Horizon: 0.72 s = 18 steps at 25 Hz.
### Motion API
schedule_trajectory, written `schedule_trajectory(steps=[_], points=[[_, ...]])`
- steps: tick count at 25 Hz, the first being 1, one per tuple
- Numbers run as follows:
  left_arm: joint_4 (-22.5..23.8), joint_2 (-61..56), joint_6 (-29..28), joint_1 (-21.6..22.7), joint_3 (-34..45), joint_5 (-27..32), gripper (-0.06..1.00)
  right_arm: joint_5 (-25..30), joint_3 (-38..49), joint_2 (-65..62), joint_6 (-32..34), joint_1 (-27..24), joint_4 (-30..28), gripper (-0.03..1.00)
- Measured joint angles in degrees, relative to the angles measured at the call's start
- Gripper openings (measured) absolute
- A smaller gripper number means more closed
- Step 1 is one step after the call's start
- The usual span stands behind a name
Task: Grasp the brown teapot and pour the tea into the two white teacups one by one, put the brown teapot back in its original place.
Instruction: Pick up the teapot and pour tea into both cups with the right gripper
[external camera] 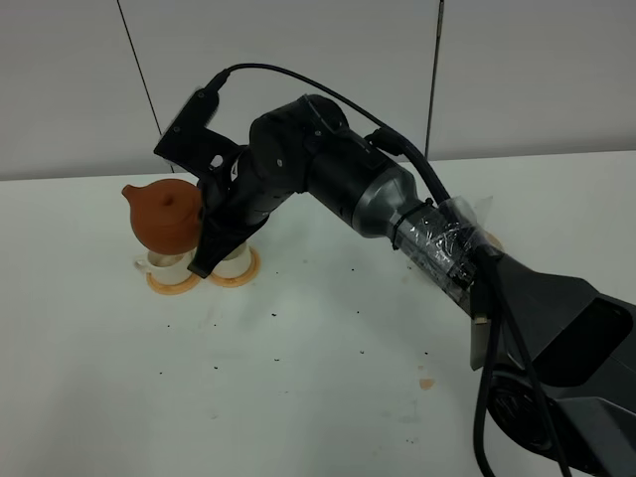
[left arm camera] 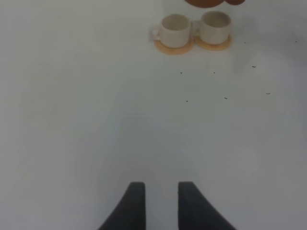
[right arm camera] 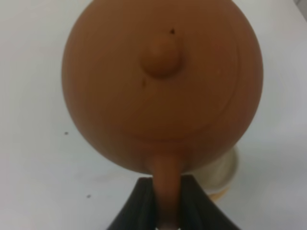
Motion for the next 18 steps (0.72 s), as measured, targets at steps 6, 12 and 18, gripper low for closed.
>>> schedule_trajectory(steps=[6, 12, 18], points=[[0.0, 0.0, 0.0, 0.0, 0.0, 0.0, 0.24, -3.5, 0.0, 1.2, -1.3, 0.0, -3.3, 0.10], [0.0, 0.0, 0.0, 0.0, 0.0, 0.0, 0.24, -5.1, 0.0, 1.2, -2.0, 0.0, -7.9, 0.10], [0.0, 0.0, 0.0, 0.0, 0.0, 0.0, 0.24, -3.9, 0.0, 1.2, -4.2, 0.0, -11.5, 0.10]])
